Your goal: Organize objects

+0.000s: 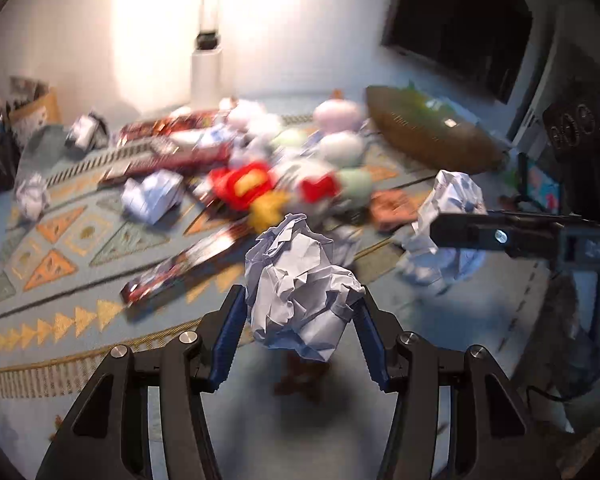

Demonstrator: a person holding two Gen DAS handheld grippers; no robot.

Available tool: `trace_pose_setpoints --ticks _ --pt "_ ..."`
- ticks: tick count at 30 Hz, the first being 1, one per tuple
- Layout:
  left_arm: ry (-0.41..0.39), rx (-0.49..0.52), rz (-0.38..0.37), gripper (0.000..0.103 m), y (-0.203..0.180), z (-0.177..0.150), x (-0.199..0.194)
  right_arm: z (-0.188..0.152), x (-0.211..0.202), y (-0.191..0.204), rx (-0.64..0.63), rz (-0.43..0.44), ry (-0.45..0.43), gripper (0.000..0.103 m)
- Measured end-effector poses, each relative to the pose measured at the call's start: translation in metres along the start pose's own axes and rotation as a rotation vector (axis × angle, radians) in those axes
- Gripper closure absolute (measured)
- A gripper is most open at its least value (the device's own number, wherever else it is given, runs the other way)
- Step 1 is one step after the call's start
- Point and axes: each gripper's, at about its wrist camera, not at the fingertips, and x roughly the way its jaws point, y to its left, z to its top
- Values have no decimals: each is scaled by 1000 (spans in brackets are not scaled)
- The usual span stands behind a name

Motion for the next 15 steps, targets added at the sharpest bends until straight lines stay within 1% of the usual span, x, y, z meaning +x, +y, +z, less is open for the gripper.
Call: trace_pose_setpoints --ticks 2,4,6,7,10,12,13,15 --pt "-28 28 -10 52 -24 19 -5 9 -30 -17 17 -54 -63 53" --pt "-49 48 -26 52 -46 41 -4 22 -58 -37 51 -79 -114 53" --pt "-76 75 -48 52 -71 70 1 38 -88 -60 93 -130 -179 53" --pt "-90 83 -53 52 -83 83 6 46 -101 -70 111 -162 -207 53" --pt "-118 80 -73 52 -116 121 30 68 -133 -103 154 -316 -297 53" --pt "-122 60 -92 52 -129 142 52 81 -140 -124 176 -417 -317 53" --pt "-121 50 -96 52 -135 150 62 87 -140 -135 190 -448 -312 53" --pt "-119 39 -89 52 -145 160 86 91 -138 -152 207 -462 -302 53"
